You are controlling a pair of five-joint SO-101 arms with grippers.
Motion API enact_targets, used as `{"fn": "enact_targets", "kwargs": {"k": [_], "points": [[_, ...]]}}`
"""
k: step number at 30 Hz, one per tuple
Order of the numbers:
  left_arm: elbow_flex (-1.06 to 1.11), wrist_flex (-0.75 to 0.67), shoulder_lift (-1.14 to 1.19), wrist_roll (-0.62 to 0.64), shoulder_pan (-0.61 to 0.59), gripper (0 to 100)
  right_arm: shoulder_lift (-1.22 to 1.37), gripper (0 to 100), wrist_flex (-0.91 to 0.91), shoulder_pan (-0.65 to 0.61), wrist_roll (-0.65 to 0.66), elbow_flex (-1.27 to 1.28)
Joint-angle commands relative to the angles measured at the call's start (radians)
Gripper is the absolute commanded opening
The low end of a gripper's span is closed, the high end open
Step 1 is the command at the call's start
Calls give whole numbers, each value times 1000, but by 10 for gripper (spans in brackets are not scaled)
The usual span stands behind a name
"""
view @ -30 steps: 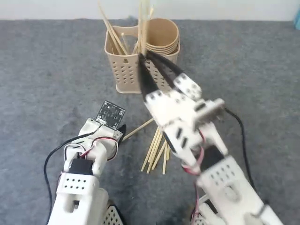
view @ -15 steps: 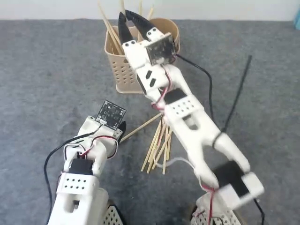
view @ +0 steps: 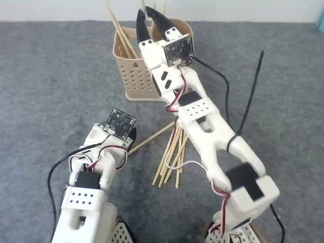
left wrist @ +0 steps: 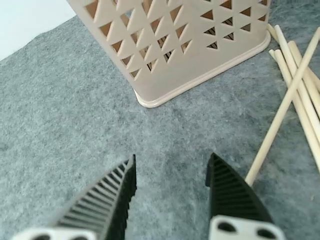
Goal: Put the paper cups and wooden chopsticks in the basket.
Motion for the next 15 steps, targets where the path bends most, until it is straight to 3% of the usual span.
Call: {"fn": "enact_targets", "kwargs": {"k": [1,7,15], "points": [[-5,-26,-15,-9,-9,216,-104,123,168,-2,6,40],[-5,-26,-15,-9,-9,216,-358,124,390,2,-146,101],[-7,-23,-15,-9,-9,216,-769,122,885,79,-307,249]]}}
